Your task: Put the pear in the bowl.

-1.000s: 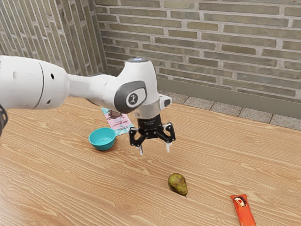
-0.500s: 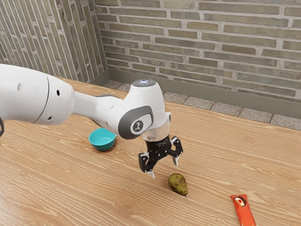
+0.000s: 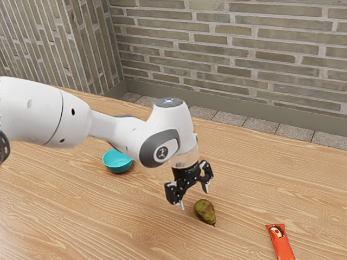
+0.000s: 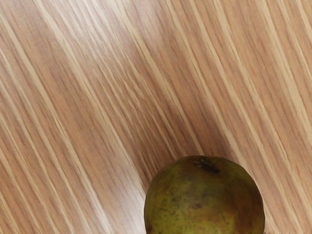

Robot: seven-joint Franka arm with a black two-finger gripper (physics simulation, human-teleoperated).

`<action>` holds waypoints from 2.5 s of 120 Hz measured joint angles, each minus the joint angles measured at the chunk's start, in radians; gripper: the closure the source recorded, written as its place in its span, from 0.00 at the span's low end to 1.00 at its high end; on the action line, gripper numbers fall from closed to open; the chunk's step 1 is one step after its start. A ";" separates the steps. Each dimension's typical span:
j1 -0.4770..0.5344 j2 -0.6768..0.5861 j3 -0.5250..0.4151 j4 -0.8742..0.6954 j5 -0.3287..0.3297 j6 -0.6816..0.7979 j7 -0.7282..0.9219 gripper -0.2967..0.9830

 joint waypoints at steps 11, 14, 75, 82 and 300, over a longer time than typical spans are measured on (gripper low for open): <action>-0.001 0.009 -0.002 0.003 0.000 0.003 0.014 0.23; -0.001 0.012 -0.002 0.004 0.000 0.004 0.019 0.23; -0.015 0.089 -0.004 0.049 -0.008 0.042 0.091 0.23; -0.018 0.094 -0.005 0.051 -0.008 0.047 0.097 0.23; 0.039 -0.039 0.140 0.073 0.062 0.073 0.153 0.58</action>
